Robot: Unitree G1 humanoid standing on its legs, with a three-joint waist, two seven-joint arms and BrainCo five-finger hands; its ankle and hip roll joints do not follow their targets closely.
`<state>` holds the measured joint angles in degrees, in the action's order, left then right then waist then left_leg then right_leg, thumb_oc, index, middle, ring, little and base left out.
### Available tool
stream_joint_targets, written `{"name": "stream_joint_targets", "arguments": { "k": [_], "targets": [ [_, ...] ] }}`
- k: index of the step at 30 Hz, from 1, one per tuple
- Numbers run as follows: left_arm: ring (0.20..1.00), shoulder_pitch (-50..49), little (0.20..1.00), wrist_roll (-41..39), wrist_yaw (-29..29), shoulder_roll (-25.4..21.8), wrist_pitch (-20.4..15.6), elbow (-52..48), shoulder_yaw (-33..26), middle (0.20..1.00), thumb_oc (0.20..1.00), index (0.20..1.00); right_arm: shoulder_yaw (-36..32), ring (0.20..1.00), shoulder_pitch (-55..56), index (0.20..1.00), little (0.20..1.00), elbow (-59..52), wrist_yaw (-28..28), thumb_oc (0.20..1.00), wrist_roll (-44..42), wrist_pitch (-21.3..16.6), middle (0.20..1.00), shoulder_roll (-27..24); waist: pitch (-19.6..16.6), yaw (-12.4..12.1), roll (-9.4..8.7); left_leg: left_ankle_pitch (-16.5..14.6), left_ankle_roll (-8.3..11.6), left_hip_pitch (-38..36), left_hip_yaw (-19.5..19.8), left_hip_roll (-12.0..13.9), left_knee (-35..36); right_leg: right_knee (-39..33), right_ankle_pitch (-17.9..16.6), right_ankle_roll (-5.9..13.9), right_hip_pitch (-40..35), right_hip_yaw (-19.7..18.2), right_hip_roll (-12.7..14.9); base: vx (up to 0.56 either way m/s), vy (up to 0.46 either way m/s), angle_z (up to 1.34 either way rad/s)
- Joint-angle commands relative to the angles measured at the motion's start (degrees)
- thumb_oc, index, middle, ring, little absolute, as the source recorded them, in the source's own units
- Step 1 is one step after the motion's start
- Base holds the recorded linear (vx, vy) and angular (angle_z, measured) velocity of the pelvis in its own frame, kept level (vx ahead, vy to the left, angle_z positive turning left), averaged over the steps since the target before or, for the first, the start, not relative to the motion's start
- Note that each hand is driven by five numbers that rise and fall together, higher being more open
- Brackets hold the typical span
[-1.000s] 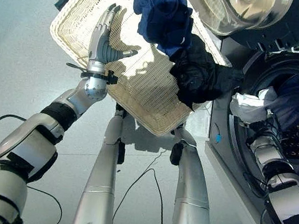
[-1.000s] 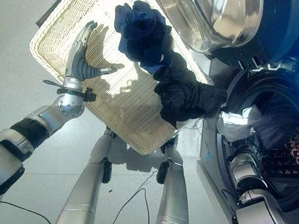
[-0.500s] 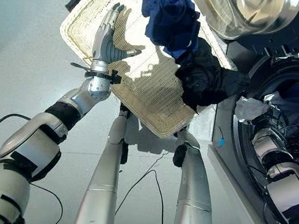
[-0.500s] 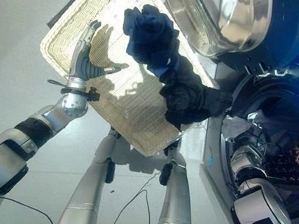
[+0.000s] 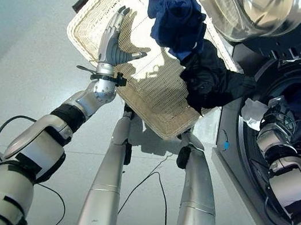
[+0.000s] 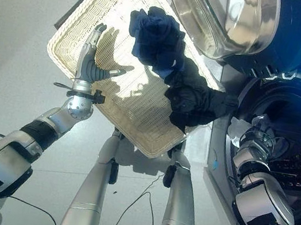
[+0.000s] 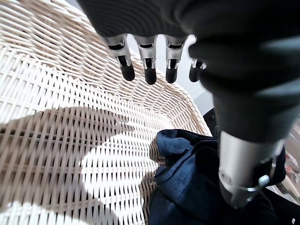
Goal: Put the clothes into the washing machine.
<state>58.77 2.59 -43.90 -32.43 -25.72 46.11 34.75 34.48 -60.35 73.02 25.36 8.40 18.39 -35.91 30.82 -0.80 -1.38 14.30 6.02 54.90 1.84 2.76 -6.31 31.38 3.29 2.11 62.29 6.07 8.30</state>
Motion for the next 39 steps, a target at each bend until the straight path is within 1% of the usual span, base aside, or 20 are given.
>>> {"name": "stream_joint_targets", "arguments": {
  "k": [1, 9, 14, 16, 17, 18, 19, 20, 21, 23, 24, 28, 29, 32, 36, 39],
  "targets": [
    [1.000, 1.29, 1.000, -0.59, -0.66, 1.85, -2.41, -1.53, -3.63, 1.000, 1.000, 1.000, 2.85, 0.200, -0.12, 0.200, 0.200, 2.79, -0.25, 0.200, 0.92, 1.57, 0.200, -4.14, -1.02, 1.06, 2.90, -6.67, -0.23, 0.77, -3.30, -2.59, -6.81, -17.81, -14.49, 6.11, -3.98, 2.53, -3.38, 0.00, 0.000, 0.00],
    [1.000, 1.10, 1.000, -0.68, -0.68, 1.96, -2.00, -2.06, -3.58, 1.000, 1.000, 1.000, 2.93, 0.200, 0.22, 0.200, 0.200, 2.94, -1.00, 0.200, 1.06, 1.33, 0.200, -4.05, -1.02, 1.02, 2.86, -6.68, -0.33, 1.00, -3.29, -2.59, -6.88, -17.61, -14.47, 6.06, -3.68, 2.54, -3.48, 0.00, 0.000, 0.00],
    [1.000, 1.04, 1.000, -0.61, -0.56, 1.83, -2.09, -1.96, -3.53, 1.000, 1.000, 1.000, 2.90, 0.200, 0.72, 0.200, 0.200, 2.92, -0.58, 0.200, -0.11, -0.16, 0.200, -4.21, -1.02, 1.10, 2.65, -6.63, -0.37, 1.10, -3.18, -2.51, -6.92, -17.65, -14.61, 6.11, -3.66, 2.57, -3.47, 0.00, 0.000, 0.00],
    [1.000, 1.14, 1.000, -0.74, -0.50, 1.78, -1.98, -2.02, -3.46, 1.000, 1.000, 1.000, 2.58, 0.200, 0.86, 0.200, 0.200, 2.72, 1.44, 0.200, -2.76, -1.62, 0.200, -4.20, -1.02, 1.12, 2.62, -6.56, -0.37, 1.08, -3.16, -2.47, -6.84, -17.66, -14.65, 6.14, -3.69, 2.61, -3.46, 0.00, 0.000, 0.00],
    [1.000, 1.03, 1.000, -0.67, -0.40, 1.80, -2.07, -2.12, -3.57, 1.000, 1.000, 1.000, 1.32, 0.573, 1.03, 0.573, 0.573, 2.02, 4.64, 0.573, -6.31, -3.36, 0.573, -4.26, -1.02, 1.17, 2.70, -6.67, -0.33, 1.08, -3.06, -2.61, -6.97, -17.69, -14.67, 6.14, -3.67, 2.46, -3.50, 0.00, 0.000, 0.00],
    [1.000, 0.85, 1.000, -0.61, -0.43, 1.77, -2.11, -2.24, -3.70, 1.000, 1.000, 1.000, 0.27, 0.890, 1.22, 0.890, 0.890, 1.42, 5.46, 0.890, -7.73, -3.88, 0.890, -4.28, -1.02, 1.27, 2.72, -6.72, -0.30, 1.08, -3.06, -2.63, -6.98, -17.69, -14.66, 6.15, -3.63, 2.31, -3.58, 0.00, 0.000, 0.00],
    [1.000, 0.76, 1.000, -0.61, -0.42, 1.76, -2.13, -2.29, -3.74, 1.000, 1.000, 1.000, -0.20, 1.000, 1.34, 1.000, 1.000, 1.15, 5.89, 1.000, -9.37, -4.26, 1.000, -4.30, -1.02, 1.29, 2.72, -6.75, -0.28, 1.07, -3.07, -2.63, -6.99, -17.69, -14.65, 6.16, -3.61, 2.24, -3.62, 0.00, 0.000, 0.00],
    [1.000, 0.53, 1.000, -0.42, -0.53, 1.80, -2.26, -2.23, -3.92, 1.000, 1.000, 1.000, -1.78, 1.000, 1.90, 1.000, 1.000, 0.52, 6.66, 1.000, -11.41, -4.55, 1.000, -4.08, -1.02, 1.41, 2.65, -6.84, -0.24, 1.09, -3.14, -2.62, -7.11, -17.66, -14.62, 6.15, -3.59, 2.09, -3.72, 0.00, 0.000, 0.00],
    [1.000, -0.65, 1.000, 0.39, -1.20, 2.18, -2.26, -2.61, -4.64, 1.000, 1.000, 1.000, -5.87, 1.000, 4.37, 1.000, 1.000, -0.53, 9.44, 1.000, -15.99, -6.75, 1.000, -3.29, -1.02, 1.76, 2.51, -7.02, -0.25, 1.09, -3.36, -2.46, -7.27, -17.38, -14.47, 6.15, -3.47, 1.74, -3.98, 0.00, 0.000, 0.00],
    [1.000, -1.18, 1.000, 0.86, -1.54, 2.49, -2.36, -2.73, -4.96, 1.000, 1.000, 1.000, -7.30, 1.000, 5.51, 1.000, 1.000, -0.61, 10.09, 1.000, -17.28, -7.66, 1.000, -2.90, -1.02, 1.88, 2.47, -7.12, -0.28, 1.10, -3.49, -2.38, -7.31, -17.33, -14.38, 6.16, -3.46, 1.66, -4.03, 0.00, 0.000, 0.00],
    [1.000, -2.17, 1.000, 1.78, -2.26, 3.26, -2.56, -2.98, -5.51, 1.000, 1.000, 1.000, -10.91, 1.000, 8.21, 1.000, 1.000, -0.77, 12.53, 1.000, -19.41, -9.43, 1.000, -1.65, -1.02, 2.17, 2.58, -7.26, -0.35, 1.07, -3.78, -2.28, -7.31, -17.29, -14.26, 6.15, -3.41, 1.33, -4.14, 0.00, 0.000, 0.00],
    [1.000, -2.26, 1.000, 2.57, -2.92, 4.35, -2.46, -2.80, -5.45, 1.000, 1.000, 1.000, -14.36, 1.000, 10.31, 1.000, 1.000, -0.20, 15.67, 1.000, -22.59, -10.20, 1.000, 0.07, -1.02, 2.57, 3.19, -7.55, -0.49, 1.17, -4.14, -2.27, -7.49, -17.15, -14.13, 6.06, -3.06, 0.89, -4.14, 0.00, 0.018, -0.01],
    [1.000, -2.14, 1.000, 2.60, -3.22, 4.73, -2.09, -2.91, -5.41, 1.000, 1.000, 1.000, -15.33, 1.000, 10.67, 1.000, 1.000, -0.03, 17.35, 1.000, -22.87, -10.44, 1.000, 0.76, -1.02, 2.67, 3.55, -7.63, -0.55, 1.22, -4.30, -2.33, -7.52, -17.17, -14.09, 6.03, -2.95, 0.72, -4.19, 0.00, 0.037, -0.03],
    [1.000, -2.26, 1.000, 2.62, -3.90, 5.20, -1.93, -2.91, -5.42, 1.000, 1.000, 1.000, -15.88, 1.000, 10.71, 1.000, 1.000, 0.19, 18.87, 1.000, -21.86, -10.75, 1.000, 1.19, -1.02, 2.77, 4.13, -7.62, -0.51, 1.27, -4.54, -2.38, -7.53, -17.18, -14.06, 6.02, -2.83, 0.43, -4.23, 0.00, 0.037, -0.04],
    [1.000, -2.41, 1.000, 2.47, -3.98, 5.18, -1.78, -3.15, -5.50, 1.000, 1.000, 1.000, -15.87, 1.000, 10.62, 1.000, 1.000, 0.29, 19.16, 1.000, -20.25, -10.46, 1.000, 1.23, -1.02, 2.72, 4.51, -7.54, -0.46, 1.19, -4.67, -2.35, -7.39, -17.41, -14.09, 6.05, -2.95, 0.36, -4.11, 0.00, 0.012, -0.03],
    [1.000, -2.94, 1.000, 2.53, -4.17, 5.03, -1.85, -3.78, -5.60, 1.000, 1.000, 1.000, -15.17, 1.000, 10.28, 1.000, 1.000, 0.35, 18.79, 1.000, -16.85, -8.94, 1.000, 1.17, -1.02, 2.56, 4.93, -7.41, -0.40, 1.14, -4.79, -2.39, -7.20, -17.64, -14.10, 6.06, -3.08, 0.36, -4.02, 0.00, 0.000, 0.00]
  ]
}}
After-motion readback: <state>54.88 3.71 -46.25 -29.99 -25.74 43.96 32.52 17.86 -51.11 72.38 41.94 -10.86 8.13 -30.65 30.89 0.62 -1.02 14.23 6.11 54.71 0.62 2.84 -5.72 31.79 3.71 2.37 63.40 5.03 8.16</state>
